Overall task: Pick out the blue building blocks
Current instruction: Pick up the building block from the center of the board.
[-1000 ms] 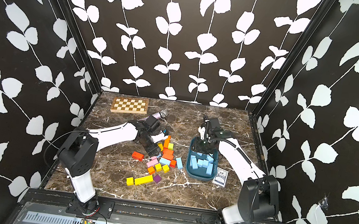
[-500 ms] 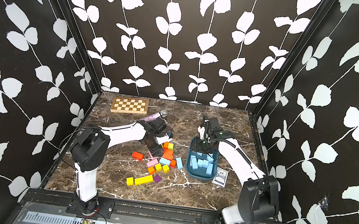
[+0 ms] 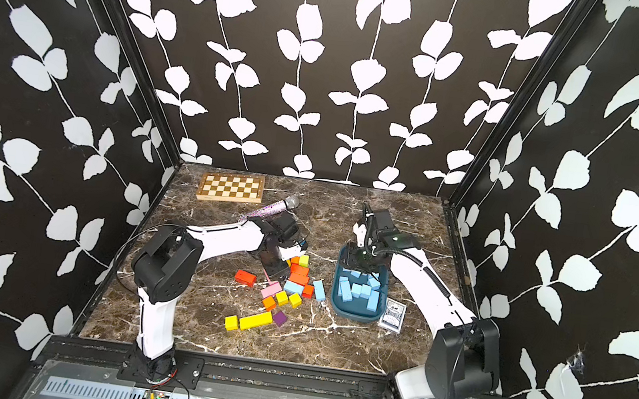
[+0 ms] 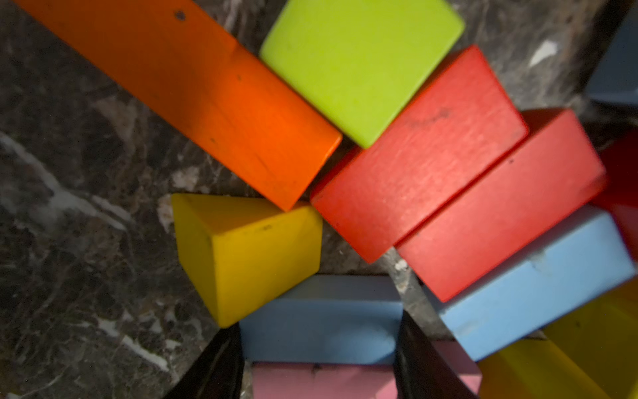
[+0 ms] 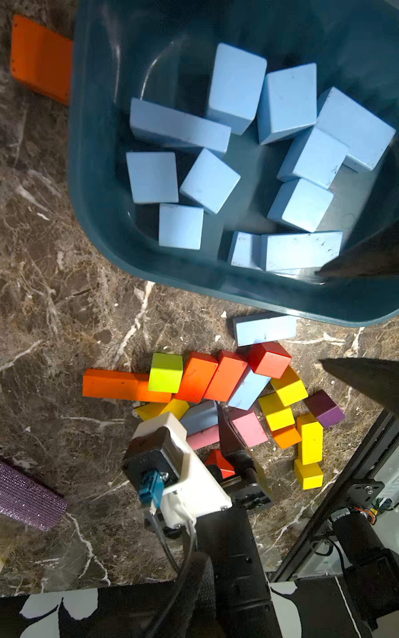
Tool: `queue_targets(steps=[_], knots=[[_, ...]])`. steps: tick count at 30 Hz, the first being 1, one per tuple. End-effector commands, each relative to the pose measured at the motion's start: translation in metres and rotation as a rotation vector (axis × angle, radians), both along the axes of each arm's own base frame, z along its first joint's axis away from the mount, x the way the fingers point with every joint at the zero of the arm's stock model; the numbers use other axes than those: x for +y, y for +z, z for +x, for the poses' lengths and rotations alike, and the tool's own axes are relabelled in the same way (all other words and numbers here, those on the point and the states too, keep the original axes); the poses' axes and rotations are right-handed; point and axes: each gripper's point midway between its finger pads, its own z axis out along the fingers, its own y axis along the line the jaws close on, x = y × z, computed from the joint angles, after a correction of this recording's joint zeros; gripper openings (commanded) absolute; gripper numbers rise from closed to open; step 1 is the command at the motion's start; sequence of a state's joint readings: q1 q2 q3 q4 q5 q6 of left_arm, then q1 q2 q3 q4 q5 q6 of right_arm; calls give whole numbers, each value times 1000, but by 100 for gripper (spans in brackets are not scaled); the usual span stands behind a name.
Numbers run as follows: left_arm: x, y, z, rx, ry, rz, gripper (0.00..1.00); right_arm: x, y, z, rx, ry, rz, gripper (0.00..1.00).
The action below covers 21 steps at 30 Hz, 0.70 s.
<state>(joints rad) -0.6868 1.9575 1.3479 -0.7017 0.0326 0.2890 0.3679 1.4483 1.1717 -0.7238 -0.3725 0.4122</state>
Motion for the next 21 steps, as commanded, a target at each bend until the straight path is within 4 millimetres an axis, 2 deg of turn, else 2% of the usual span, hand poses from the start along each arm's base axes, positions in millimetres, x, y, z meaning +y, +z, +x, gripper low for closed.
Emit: queue_targets(steps=[1,5,11,14,17,21], knots=[[-3,8,-3,5,-22,-15,44,6,15,0,-48,7,38,37],[-15,32,-9,-8,-93,-104,40,19,18,-1,-31,24,123,38],[-33,86,-33,-72,-352,-296,40,61,33,5,21,51,387,40],[-43,111,-39,-144,-453,-402,40,80,39,3,30,85,453,41],[-51,126,-39,-192,-518,-451,39,93,39,0,52,111,479,42],[-59,136,-36,-197,-552,-479,38,108,37,-3,75,142,509,43]])
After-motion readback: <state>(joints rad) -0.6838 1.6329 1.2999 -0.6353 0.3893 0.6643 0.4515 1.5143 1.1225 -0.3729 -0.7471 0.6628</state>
